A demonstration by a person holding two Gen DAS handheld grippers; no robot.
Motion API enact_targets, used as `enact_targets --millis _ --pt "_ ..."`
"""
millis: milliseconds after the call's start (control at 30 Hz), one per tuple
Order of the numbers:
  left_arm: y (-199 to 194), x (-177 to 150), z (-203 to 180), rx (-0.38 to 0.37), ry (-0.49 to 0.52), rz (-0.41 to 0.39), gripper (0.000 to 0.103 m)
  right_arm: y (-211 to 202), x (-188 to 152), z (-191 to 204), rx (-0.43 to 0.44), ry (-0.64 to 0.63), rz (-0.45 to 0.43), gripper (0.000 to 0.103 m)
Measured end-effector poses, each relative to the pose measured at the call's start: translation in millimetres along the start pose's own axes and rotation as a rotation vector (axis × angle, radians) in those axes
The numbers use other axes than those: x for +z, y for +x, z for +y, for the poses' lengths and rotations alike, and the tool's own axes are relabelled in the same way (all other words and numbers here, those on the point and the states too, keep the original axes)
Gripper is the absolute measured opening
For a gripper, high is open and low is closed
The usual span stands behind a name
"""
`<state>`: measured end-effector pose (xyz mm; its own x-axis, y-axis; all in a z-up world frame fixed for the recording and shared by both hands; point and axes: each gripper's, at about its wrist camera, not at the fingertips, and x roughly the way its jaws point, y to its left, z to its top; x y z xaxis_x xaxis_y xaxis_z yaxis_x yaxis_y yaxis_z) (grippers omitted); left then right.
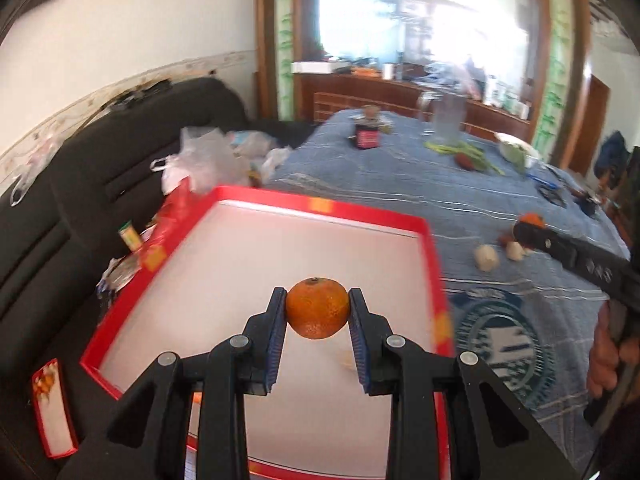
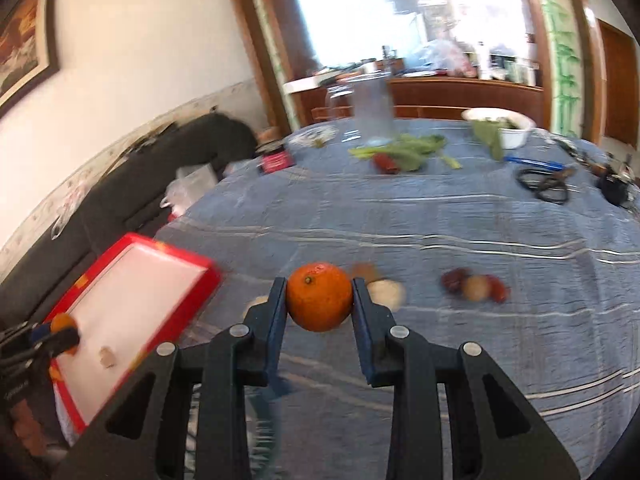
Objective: Organize fruits
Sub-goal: 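Carry both oranges into the red tray and open both grippers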
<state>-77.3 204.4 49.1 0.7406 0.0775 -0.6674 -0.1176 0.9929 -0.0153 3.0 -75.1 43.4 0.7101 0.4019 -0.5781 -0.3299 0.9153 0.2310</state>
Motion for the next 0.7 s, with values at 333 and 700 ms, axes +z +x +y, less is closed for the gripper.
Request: enact_targets --millis 333,700 --pt "47.0 13.2 65.4 0.093 -0.06 0.146 0.03 85.2 0.5 144.8 0.116 -0.152 0.248 0.034" --pt "65.8 4.2 71.4 0.104 -0.016 0.244 0.04 141.8 -9.7 190.8 0.028 -0.175 0.401 0.034"
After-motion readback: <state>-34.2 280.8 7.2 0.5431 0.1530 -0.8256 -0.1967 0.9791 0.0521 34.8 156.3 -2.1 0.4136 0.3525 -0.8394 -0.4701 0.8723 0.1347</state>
